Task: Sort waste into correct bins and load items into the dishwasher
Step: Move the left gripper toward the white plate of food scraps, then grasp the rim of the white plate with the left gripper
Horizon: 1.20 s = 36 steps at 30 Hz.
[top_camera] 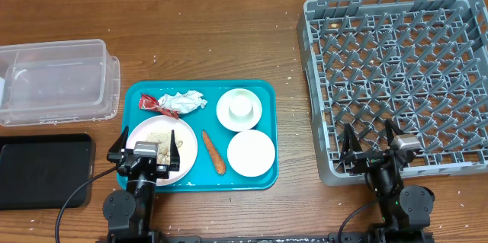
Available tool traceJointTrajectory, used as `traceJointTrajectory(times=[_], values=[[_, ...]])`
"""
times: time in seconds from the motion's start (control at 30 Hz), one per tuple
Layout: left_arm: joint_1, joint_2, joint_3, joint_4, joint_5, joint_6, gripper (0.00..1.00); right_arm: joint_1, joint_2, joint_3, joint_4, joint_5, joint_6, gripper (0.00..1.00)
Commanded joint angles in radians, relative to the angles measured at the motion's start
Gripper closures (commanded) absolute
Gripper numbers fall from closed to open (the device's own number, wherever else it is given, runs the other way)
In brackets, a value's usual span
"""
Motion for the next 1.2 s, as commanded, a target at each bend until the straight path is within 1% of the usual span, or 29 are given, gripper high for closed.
traceJointTrajectory(times=[0.0,0.03,0.07,0.1,0.17,0.2,0.27,0.3,0.37,0.43,0.47,0.53,0.57,0.63,0.67,0.7,0.83,0.87,0.9,0.93,1.0,1.03,1.17], values=[[0.003,-0.010,-0.003,0.051,0.021,0.034,0.00,-0.003,-0.010,-0.010,0.005,0.010,-0.004,0.00],[0.003,-0.010,-0.003,0.077,0.131,-0.014,0.00,-0.003,-0.010,-0.010,0.005,0.010,-0.004,0.00],[0.003,-0.010,-0.003,0.101,0.271,-0.051,0.00,-0.003,-0.010,-0.010,0.005,0.010,-0.004,0.00],[0.003,-0.010,-0.003,0.130,0.418,-0.053,0.00,-0.003,-0.010,-0.010,0.005,0.010,-0.004,0.00],[0.003,-0.010,-0.003,0.188,0.537,-0.053,0.01,-0.003,-0.010,-0.010,0.005,0.010,-0.004,0.00],[0.004,-0.010,-0.003,0.262,0.583,-0.067,0.00,-0.003,-0.010,-0.010,0.005,0.010,-0.004,0.00],[0.004,-0.010,0.019,0.325,0.544,-0.153,0.00,-0.003,-0.010,-0.010,0.005,0.010,-0.004,0.00],[0.004,-0.010,0.034,0.325,0.527,-0.175,0.00,-0.003,-0.010,-0.010,0.005,0.010,-0.004,0.00],[0.004,-0.001,0.099,0.270,0.488,-0.188,0.00,-0.003,-0.010,-0.010,0.005,0.010,-0.004,0.00],[0.004,0.037,0.195,0.132,0.423,-0.189,0.00,-0.003,-0.010,-0.010,0.005,0.010,-0.004,0.00],[0.004,0.078,0.264,0.034,0.394,-0.187,0.00,-0.003,-0.010,-0.010,0.005,0.010,-0.004,0.00],[0.004,0.176,0.383,-0.107,0.361,-0.184,0.00,-0.003,-0.010,-0.010,0.005,0.010,-0.004,0.00],[0.004,0.245,0.457,-0.182,0.362,-0.164,0.00,-0.003,-0.010,-0.010,0.005,0.010,-0.003,0.00],[0.003,0.422,0.620,-0.335,0.380,-0.132,0.00,-0.003,-0.010,-0.010,0.005,0.010,-0.004,0.00],[0.003,0.478,0.672,-0.379,0.403,-0.112,0.00,-0.003,-0.010,-0.010,0.005,0.010,-0.004,0.00],[0.003,0.570,0.758,-0.444,0.459,-0.073,0.00,-0.003,-0.010,-0.010,0.005,0.010,-0.004,0.00],[0.003,0.836,0.983,-0.586,0.594,-0.067,0.00,-0.003,-0.010,-0.010,0.005,0.010,-0.004,0.00],[0.003,0.879,1.013,-0.611,0.599,-0.064,0.00,-0.003,-0.010,-0.010,0.005,0.010,-0.004,0.00],[0.003,0.922,1.042,-0.652,0.566,-0.073,0.00,-0.003,-0.010,-0.010,0.005,0.010,-0.004,0.00],[-0.005,0.986,1.085,-0.753,0.389,-0.168,0.00,-0.003,-0.010,-0.010,0.005,0.010,-0.004,0.00],[-0.041,1.053,1.106,-0.855,0.165,-0.277,0.00,-0.003,-0.010,-0.010,0.005,0.010,-0.004,0.00],[-0.082,1.107,1.103,-0.908,0.057,-0.373,0.00,-0.003,-0.010,-0.010,0.005,0.010,-0.004,0.00],[-0.158,1.232,1.091,-0.919,0.060,-0.436,0.00,-0.003,-0.010,-0.010,0.005,0.010,-0.004,0.00]])
